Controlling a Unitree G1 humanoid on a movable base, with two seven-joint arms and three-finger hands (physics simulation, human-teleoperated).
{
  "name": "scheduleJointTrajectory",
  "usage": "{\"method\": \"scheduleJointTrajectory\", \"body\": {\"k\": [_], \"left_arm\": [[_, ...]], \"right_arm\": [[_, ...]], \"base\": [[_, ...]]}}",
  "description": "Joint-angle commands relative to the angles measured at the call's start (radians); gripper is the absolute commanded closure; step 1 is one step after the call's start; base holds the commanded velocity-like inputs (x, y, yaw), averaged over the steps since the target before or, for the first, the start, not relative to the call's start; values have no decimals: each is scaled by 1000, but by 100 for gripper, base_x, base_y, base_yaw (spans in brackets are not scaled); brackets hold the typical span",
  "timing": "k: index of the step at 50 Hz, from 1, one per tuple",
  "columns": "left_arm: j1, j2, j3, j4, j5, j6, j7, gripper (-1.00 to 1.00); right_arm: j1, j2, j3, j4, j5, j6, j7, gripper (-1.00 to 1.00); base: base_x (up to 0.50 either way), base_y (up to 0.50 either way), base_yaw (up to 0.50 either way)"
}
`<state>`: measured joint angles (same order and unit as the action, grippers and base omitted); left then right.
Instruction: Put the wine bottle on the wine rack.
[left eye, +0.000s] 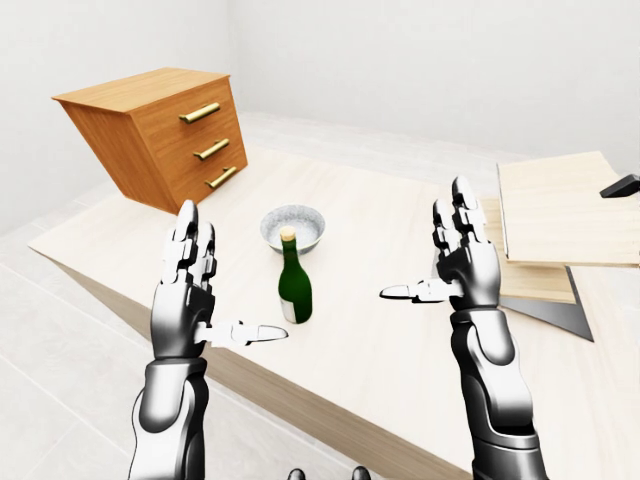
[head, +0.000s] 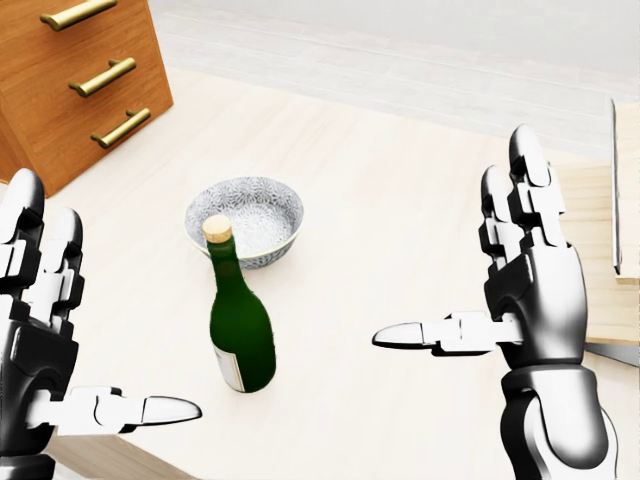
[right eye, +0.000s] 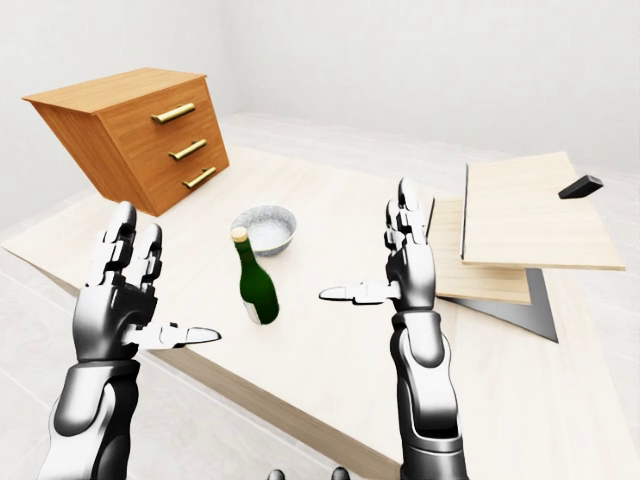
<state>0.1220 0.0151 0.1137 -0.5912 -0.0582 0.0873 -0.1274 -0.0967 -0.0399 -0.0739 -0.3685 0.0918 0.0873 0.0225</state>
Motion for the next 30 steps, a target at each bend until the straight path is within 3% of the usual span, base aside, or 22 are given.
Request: {"method": "scheduleJointTrajectory", "body": {"k": [1, 19, 30], "left_arm": [[6, 1, -1, 0, 2, 0, -1, -100], [10, 0, -3, 0, 4, 0, -1, -100], [11, 0, -2, -3, 4, 0, -4, -100]], "right_arm": [[2, 3, 7, 16, -6, 0, -1, -100], [9, 7, 22, 2, -19, 0, 9, -100], [10, 11, 33, 29, -33, 0, 11, -100]], "base": [[0, 0, 0], [0, 0, 0], [14, 7, 0]]}}
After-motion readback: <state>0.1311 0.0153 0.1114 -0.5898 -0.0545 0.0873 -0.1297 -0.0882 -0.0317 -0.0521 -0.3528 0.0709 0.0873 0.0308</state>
